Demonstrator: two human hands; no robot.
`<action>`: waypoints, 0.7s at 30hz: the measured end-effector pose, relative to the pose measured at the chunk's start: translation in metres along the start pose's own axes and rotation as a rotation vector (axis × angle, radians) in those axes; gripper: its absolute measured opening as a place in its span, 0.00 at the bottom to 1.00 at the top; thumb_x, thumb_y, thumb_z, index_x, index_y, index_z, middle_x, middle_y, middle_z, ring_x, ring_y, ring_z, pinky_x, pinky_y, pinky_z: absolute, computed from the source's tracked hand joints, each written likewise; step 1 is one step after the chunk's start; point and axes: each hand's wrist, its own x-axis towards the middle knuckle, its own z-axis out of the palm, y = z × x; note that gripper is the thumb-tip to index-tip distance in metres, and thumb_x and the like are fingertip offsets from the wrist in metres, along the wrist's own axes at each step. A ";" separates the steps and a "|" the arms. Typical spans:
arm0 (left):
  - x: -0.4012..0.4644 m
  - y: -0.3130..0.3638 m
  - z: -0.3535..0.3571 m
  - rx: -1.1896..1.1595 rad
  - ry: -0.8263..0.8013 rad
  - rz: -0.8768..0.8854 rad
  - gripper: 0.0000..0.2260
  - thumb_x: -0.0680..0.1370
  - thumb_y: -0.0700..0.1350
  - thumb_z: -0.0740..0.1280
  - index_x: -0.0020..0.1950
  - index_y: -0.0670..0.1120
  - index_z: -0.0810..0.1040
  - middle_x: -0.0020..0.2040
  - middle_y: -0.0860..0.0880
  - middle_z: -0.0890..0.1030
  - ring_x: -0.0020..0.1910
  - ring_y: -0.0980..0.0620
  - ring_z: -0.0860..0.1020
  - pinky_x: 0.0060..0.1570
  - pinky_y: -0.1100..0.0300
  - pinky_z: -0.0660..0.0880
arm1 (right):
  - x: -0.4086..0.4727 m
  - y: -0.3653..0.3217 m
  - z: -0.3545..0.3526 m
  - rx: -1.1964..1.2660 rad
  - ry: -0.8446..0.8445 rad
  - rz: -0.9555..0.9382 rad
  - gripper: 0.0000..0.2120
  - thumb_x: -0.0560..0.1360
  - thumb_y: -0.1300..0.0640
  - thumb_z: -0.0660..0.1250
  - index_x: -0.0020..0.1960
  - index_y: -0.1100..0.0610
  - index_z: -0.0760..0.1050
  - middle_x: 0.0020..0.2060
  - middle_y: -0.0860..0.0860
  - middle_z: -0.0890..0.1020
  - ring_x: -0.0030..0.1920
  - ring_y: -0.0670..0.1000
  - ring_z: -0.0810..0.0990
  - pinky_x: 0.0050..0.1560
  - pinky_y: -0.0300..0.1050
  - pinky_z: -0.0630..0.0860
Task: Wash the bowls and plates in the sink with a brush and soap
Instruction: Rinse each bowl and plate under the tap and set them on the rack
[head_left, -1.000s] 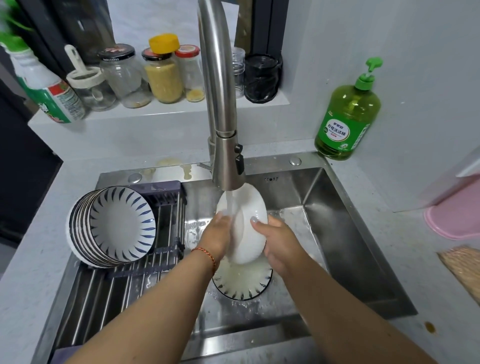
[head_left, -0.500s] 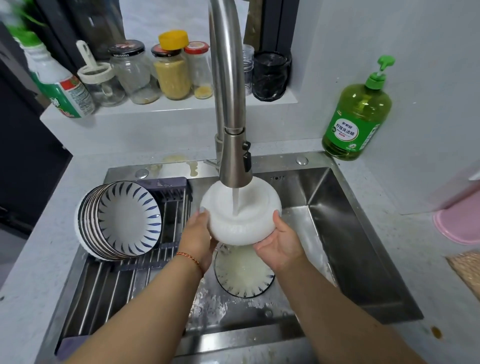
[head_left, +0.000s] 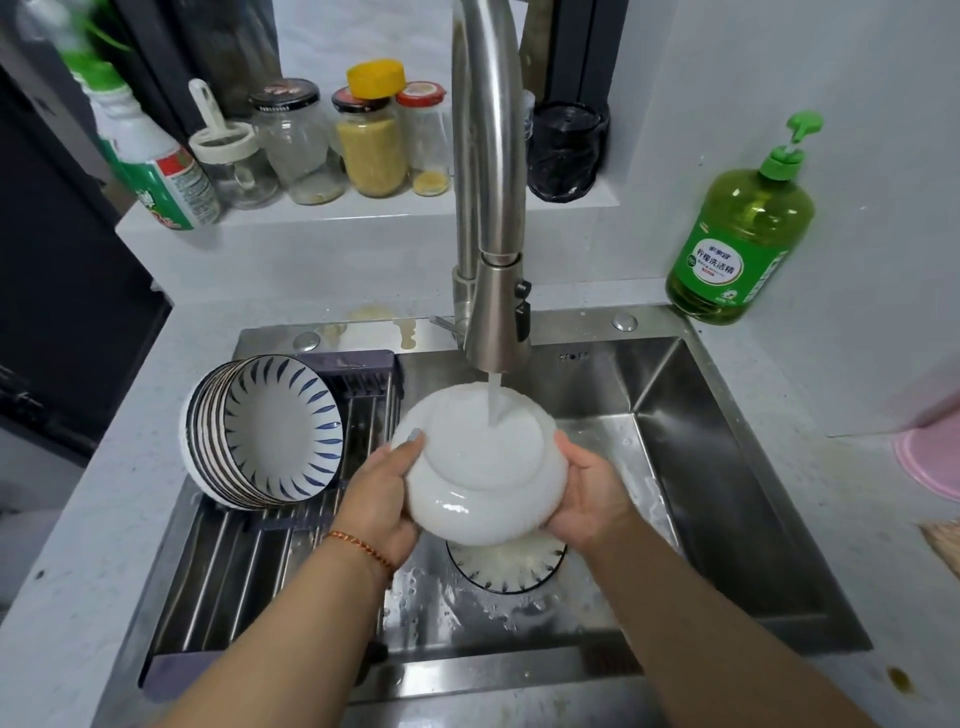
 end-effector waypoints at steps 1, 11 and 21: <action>-0.003 -0.004 -0.001 0.010 0.003 -0.014 0.16 0.78 0.44 0.66 0.65 0.41 0.75 0.55 0.41 0.83 0.51 0.42 0.82 0.38 0.49 0.81 | -0.001 -0.008 -0.001 -0.051 -0.004 -0.013 0.15 0.77 0.54 0.60 0.52 0.59 0.83 0.48 0.58 0.85 0.48 0.59 0.83 0.54 0.58 0.75; -0.018 -0.007 0.014 -0.047 -0.130 0.023 0.08 0.80 0.43 0.63 0.57 0.44 0.77 0.47 0.46 0.86 0.42 0.50 0.84 0.36 0.53 0.82 | -0.011 -0.031 -0.003 -0.101 -0.032 -0.155 0.17 0.70 0.54 0.62 0.51 0.61 0.83 0.50 0.61 0.84 0.48 0.60 0.84 0.49 0.55 0.78; -0.015 -0.002 0.009 0.179 0.071 0.052 0.09 0.83 0.46 0.60 0.52 0.44 0.78 0.46 0.45 0.83 0.45 0.44 0.81 0.47 0.47 0.79 | -0.009 0.008 -0.004 0.039 -0.107 -0.107 0.20 0.75 0.51 0.59 0.63 0.58 0.76 0.57 0.60 0.81 0.53 0.60 0.82 0.48 0.58 0.80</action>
